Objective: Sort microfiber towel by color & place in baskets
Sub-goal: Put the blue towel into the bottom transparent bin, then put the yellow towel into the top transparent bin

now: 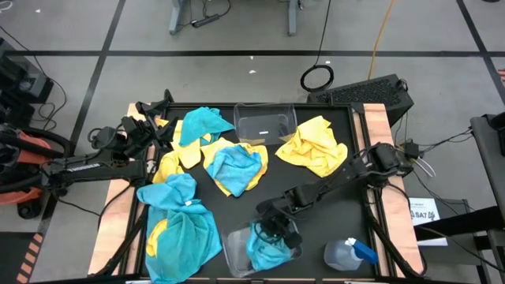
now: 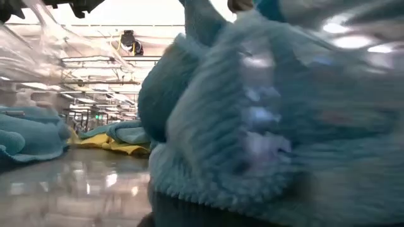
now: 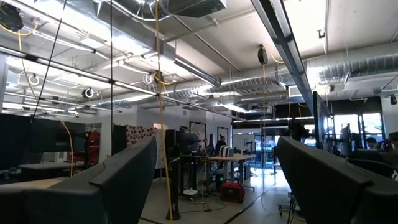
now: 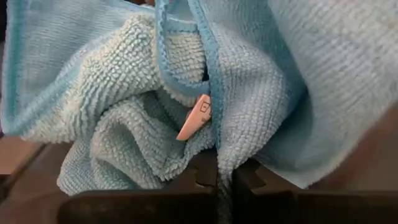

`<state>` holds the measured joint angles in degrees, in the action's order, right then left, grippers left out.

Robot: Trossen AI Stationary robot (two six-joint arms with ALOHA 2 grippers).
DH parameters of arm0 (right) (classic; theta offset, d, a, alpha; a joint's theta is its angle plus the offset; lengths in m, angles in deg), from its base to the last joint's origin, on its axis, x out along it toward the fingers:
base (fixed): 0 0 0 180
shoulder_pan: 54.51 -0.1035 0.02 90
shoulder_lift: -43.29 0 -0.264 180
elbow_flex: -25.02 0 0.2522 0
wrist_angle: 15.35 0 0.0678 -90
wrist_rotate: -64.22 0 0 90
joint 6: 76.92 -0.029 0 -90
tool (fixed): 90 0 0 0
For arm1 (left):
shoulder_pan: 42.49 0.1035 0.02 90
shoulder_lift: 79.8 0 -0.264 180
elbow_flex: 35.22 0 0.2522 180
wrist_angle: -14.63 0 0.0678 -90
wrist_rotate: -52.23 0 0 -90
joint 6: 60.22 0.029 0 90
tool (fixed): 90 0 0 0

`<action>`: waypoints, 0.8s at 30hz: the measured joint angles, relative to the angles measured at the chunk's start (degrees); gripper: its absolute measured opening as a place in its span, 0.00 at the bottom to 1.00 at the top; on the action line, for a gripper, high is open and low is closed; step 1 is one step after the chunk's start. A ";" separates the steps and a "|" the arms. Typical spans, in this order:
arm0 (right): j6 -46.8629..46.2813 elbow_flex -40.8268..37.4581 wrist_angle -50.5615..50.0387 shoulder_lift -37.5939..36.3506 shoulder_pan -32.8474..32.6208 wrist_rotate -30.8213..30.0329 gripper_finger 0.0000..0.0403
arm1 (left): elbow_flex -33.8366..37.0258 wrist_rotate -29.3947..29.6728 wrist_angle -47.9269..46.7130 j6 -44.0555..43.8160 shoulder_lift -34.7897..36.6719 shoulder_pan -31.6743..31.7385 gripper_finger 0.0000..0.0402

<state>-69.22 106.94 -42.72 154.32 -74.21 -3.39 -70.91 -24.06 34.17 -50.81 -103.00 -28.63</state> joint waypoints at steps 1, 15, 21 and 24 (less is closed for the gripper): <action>0.22 0.05 0.23 0.56 -0.06 -0.75 0.00 | 0.02 0.01 0.01 -0.01 -0.01 0.00 0.84; 0.72 2.10 -3.53 -5.40 -2.16 -4.57 0.32 | 0.02 0.00 0.00 0.00 -0.02 -0.02 0.84; 1.67 6.15 -7.79 -12.09 -3.85 -6.75 0.54 | 0.01 0.00 0.02 0.00 0.00 -0.02 0.84; 3.08 8.13 -12.28 -15.97 -4.55 -13.08 0.63 | 0.02 0.00 0.00 0.00 -0.02 -0.02 0.84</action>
<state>-66.14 115.07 -55.01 138.35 -78.77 -16.47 -70.89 -24.06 34.17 -50.81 -103.02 -28.65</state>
